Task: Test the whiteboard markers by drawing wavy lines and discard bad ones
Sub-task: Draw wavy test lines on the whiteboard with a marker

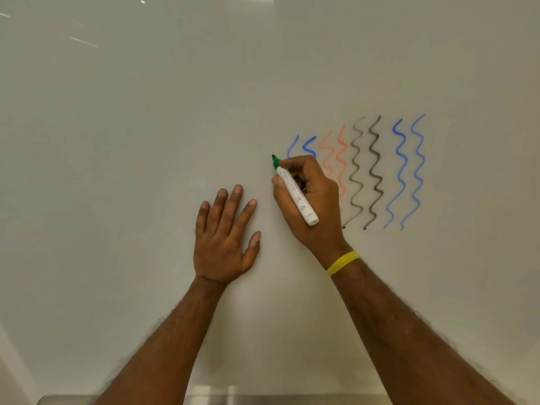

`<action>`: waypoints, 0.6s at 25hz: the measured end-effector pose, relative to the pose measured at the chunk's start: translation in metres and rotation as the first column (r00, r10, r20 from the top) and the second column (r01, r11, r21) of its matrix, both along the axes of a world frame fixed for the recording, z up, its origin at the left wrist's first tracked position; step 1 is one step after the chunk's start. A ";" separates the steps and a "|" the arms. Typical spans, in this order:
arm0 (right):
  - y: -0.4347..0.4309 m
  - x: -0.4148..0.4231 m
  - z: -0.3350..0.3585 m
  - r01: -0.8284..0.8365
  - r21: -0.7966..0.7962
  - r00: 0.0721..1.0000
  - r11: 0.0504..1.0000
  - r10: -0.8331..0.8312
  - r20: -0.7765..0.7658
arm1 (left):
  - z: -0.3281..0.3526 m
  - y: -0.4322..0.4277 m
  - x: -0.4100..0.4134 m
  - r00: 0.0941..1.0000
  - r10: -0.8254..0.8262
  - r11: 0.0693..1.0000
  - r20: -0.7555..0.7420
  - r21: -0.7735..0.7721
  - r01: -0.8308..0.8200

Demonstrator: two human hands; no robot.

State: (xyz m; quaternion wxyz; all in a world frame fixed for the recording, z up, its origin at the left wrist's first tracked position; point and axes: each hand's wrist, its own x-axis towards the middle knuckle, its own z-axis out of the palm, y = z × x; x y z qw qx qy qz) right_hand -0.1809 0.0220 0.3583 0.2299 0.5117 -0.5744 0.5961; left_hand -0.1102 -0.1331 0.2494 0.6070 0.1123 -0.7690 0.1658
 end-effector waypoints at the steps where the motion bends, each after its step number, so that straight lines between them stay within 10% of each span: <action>1: -0.002 -0.001 -0.001 0.017 -0.012 1.000 1.000 -0.017 -0.010 | -0.001 0.000 0.000 1.000 0.003 1.000 0.001 0.000 -0.003; 15: 0.021 -0.004 -0.099 0.137 0.181 0.990 0.974 -0.137 -0.014 | -0.004 -0.002 0.000 1.000 -0.011 1.000 -0.001 0.015 0.011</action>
